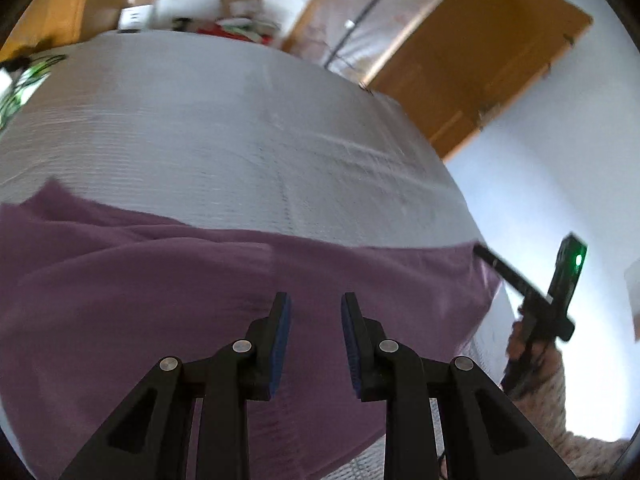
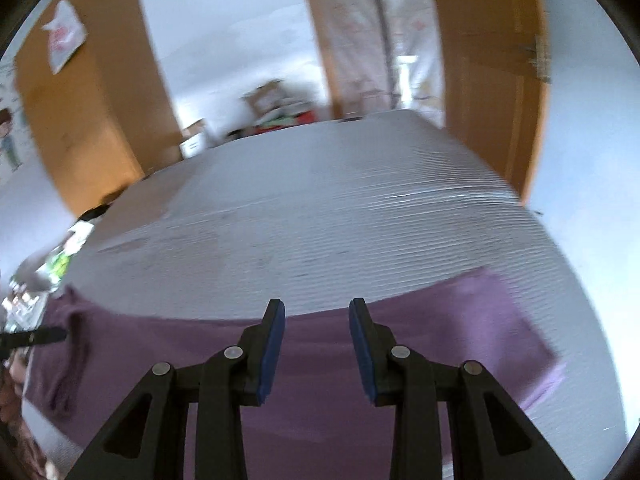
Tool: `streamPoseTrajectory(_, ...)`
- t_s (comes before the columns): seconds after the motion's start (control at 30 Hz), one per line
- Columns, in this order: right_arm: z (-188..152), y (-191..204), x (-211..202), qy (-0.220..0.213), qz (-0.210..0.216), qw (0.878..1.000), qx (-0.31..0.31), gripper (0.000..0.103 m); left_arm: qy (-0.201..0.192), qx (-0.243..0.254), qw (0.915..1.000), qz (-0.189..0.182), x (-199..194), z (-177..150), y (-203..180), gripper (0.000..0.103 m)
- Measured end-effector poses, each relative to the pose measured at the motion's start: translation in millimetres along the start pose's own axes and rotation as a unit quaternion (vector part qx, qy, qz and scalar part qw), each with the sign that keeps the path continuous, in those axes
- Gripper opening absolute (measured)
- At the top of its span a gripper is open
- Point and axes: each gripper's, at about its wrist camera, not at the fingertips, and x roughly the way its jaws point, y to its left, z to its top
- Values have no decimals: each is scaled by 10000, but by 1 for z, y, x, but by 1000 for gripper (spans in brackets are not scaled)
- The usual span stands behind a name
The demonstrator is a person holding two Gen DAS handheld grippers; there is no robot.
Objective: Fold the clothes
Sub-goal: 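Move both grippers apart to the sweater's opposite edges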
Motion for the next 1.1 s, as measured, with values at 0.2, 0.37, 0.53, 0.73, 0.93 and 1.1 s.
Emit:
streamPoseTrajectory(0.2,12,-56,4,-80,-734,9970,244,35,381,15,9992,-87,39,3,-6,27)
streamPoseTrajectory(0.37,12,-82,28,366,-845,9955,233,38,479,106,9988,-46,55,5,-7,27)
streamPoseTrajectory(0.53,12,-85,44,464,-935,9945,111,38,501,57,9987,-107,58,9,-4,27)
streamPoseTrajectory(0.73,13,-84,46,446,-1089,9930,31,24,499,23,9986,-144,59,9,-3,27)
streamPoseTrajectory(0.93,14,-89,40,219,-1539,9878,-67,0,479,44,9987,-139,57,8,-3,27)
streamPoseTrajectory(1.1,16,-102,33,192,-1314,9909,235,0,473,59,9988,-126,56,7,-3,27)
